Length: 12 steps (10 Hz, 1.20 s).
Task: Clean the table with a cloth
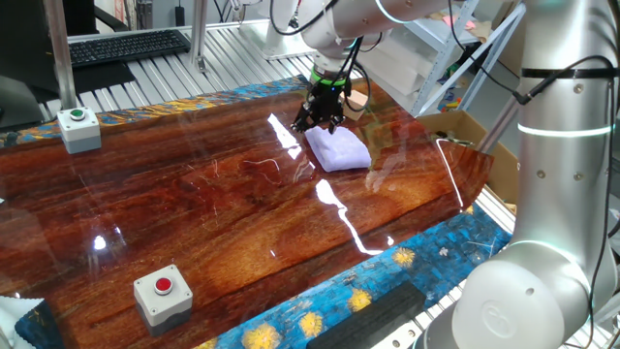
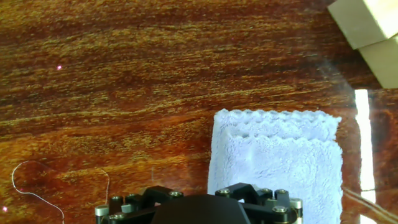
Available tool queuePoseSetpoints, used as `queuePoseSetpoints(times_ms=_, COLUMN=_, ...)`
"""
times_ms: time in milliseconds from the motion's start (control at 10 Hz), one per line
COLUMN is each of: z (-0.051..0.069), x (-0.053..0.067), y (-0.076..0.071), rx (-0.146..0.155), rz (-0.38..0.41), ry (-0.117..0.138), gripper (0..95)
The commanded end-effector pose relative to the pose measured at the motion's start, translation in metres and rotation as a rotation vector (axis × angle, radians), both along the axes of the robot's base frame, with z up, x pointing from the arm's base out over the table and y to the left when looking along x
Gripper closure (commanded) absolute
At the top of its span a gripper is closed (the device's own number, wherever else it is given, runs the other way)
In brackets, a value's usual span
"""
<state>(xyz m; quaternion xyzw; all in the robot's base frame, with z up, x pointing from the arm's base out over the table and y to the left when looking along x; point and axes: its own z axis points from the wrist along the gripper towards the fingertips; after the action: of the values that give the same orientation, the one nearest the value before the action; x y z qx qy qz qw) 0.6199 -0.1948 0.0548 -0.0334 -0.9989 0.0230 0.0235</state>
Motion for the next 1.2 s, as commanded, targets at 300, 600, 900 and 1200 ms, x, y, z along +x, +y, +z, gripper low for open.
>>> queuePoseSetpoints(times_ms=300, z=0.0006, x=-0.0014, y=-0.0006, rx=0.011, rz=-0.014, ry=-0.013, gripper=95.0)
queuePoseSetpoints(times_ms=600, z=0.0006, x=-0.0014, y=-0.0006, rx=0.015, rz=-0.097, ry=-0.004, gripper=95.0)
queuePoseSetpoints(times_ms=900, z=0.0006, x=-0.0014, y=-0.0006, rx=0.044, rz=-0.157, ry=-0.002, gripper=95.0)
queuePoseSetpoints(times_ms=1200, z=0.0006, x=-0.0014, y=-0.0006, rx=0.043, rz=-0.202, ry=0.013, gripper=95.0)
